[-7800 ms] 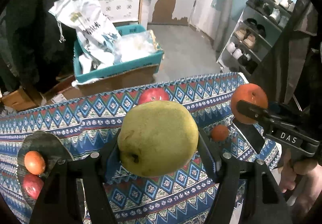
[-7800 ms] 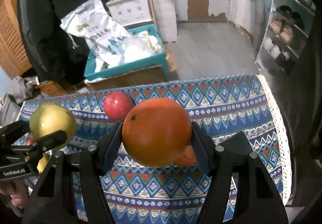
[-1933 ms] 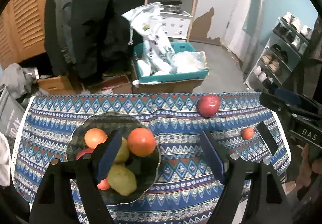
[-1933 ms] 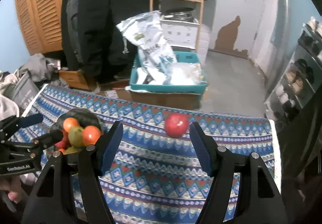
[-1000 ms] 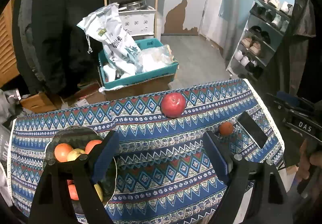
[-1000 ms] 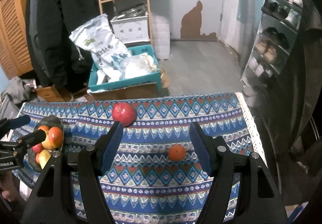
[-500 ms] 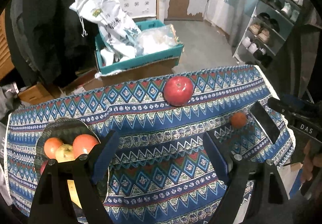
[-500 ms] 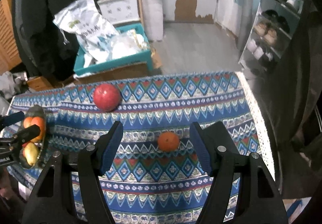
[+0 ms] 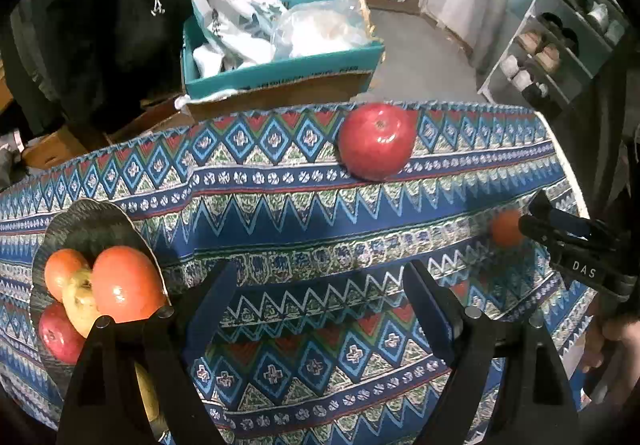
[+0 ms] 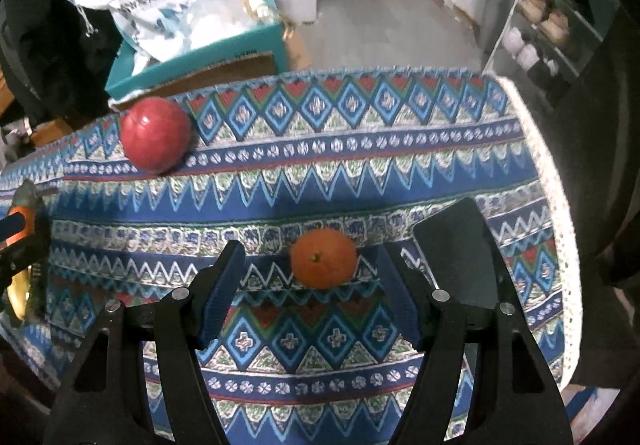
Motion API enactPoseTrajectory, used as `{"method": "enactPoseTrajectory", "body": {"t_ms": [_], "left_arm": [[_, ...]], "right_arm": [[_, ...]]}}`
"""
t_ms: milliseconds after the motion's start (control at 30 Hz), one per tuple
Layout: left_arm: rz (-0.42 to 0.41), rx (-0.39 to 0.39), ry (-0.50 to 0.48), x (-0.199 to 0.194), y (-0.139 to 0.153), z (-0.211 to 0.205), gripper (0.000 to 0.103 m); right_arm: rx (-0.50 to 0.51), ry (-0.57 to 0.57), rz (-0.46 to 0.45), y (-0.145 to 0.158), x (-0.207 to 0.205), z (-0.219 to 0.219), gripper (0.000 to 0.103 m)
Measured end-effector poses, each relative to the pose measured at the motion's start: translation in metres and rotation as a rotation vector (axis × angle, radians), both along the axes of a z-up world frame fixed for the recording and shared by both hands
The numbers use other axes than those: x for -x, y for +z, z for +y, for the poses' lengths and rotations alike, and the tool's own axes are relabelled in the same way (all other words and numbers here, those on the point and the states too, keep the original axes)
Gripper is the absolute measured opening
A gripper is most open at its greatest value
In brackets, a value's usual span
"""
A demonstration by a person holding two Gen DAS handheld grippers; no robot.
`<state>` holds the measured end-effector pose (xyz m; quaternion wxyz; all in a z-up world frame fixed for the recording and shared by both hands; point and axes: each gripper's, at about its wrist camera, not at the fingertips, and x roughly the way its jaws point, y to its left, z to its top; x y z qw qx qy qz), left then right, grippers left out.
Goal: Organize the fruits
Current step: 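Reach the left tool to the red apple while the right tool reaches the small orange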
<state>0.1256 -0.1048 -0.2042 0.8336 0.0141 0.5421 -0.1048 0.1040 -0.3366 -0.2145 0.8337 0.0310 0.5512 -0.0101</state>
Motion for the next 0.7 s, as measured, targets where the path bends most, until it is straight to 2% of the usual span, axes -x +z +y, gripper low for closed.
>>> {"method": "enactPoseTrajectory", "body": {"t_ms": [400,567,700], "left_arm": [[0.045,-0.005,-0.002,-0.008,-0.027,-0.005,0.086],[0.048,-0.004,-0.010,-0.010,-0.029,-0.008,0.086],[0.050,0.002,-0.011,-0.012,-0.030,-0.010,0.086]], "right_arm": [[-0.038,-0.006,0.102,-0.044,-0.010,-0.006,0.069],[-0.049,-0.013,0.125,-0.052,-0.012,-0.007,0.055],[-0.064,-0.026,0.126,-0.055,-0.013,-0.012,0.049]]}}
